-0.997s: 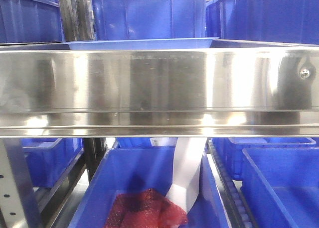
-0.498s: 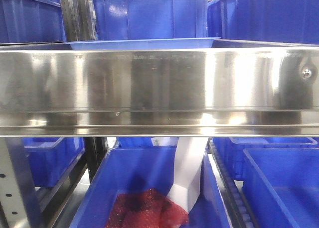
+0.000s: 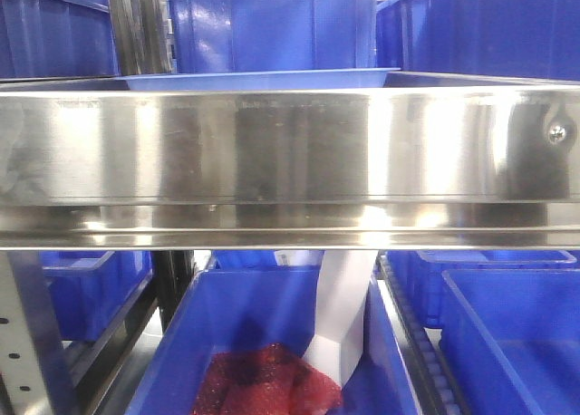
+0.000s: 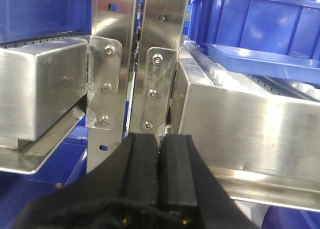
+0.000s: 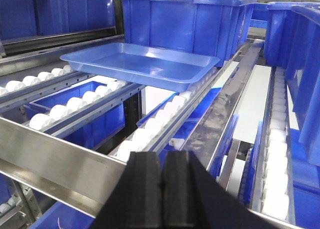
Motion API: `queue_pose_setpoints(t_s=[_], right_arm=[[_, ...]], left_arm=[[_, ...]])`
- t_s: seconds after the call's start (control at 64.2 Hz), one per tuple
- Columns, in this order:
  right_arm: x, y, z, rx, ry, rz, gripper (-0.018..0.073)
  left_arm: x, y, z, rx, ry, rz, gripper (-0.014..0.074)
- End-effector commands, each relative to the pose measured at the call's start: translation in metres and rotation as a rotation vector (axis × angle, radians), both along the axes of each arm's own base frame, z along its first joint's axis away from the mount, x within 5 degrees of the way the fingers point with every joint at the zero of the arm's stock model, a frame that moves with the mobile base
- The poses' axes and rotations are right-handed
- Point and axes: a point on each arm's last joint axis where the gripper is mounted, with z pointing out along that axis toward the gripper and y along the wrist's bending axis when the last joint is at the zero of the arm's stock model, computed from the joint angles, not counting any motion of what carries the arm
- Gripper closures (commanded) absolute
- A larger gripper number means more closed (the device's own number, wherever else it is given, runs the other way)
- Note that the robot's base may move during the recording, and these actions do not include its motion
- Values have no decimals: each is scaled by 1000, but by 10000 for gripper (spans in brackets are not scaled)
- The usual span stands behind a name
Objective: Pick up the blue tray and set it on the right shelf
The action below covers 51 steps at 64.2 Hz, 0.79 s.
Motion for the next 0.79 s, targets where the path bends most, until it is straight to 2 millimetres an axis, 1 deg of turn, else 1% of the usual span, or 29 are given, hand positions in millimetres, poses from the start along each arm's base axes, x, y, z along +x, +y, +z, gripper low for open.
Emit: queue_pose_setpoints(t_s=[0.0,0.561,0.685,0.779], right_arm=[[-1,1,18,24,-122,11,504],[0,1,18,18,-123,11,504],[1,0,14,3,-124,-4,504],[2,-5,6,1,-125,-64,504]], left_arm=[[0,1,-1,-6,-79,16,645],[0,1,-1,-6,-79,16,645],[0,1,-1,-6,-79,16,645],[0,1,-1,-6,-79,16,645]])
